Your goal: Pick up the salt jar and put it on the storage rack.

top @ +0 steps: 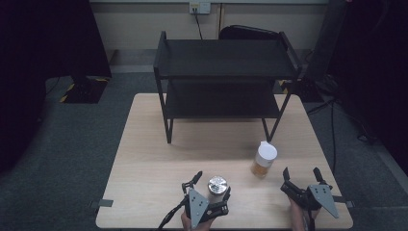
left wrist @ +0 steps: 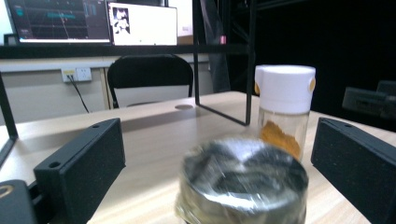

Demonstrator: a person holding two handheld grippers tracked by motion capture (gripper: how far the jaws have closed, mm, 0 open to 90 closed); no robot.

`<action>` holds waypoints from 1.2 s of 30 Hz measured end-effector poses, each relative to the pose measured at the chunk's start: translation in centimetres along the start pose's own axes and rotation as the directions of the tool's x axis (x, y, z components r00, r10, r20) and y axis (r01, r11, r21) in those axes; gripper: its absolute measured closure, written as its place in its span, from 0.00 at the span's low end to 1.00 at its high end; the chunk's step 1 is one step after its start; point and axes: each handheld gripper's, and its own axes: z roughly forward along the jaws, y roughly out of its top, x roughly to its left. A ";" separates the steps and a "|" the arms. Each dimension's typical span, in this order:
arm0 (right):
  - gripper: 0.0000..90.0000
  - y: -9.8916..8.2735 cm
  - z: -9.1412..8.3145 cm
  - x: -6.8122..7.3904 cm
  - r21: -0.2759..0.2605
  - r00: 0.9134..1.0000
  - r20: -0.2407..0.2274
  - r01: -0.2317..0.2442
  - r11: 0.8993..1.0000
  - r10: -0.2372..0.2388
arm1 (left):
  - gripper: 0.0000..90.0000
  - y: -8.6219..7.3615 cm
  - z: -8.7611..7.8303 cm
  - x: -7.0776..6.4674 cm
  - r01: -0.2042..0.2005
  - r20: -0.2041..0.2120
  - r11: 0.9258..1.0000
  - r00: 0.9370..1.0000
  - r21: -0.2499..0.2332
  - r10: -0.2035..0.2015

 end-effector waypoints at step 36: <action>0.00 0.0 0.0 0.0 0.000 1.000 -0.001 0.000 1.000 0.000 | 0.38 -0.1 0.6 -1.0 0.033 -0.013 0.997 0.999 0.074 -0.032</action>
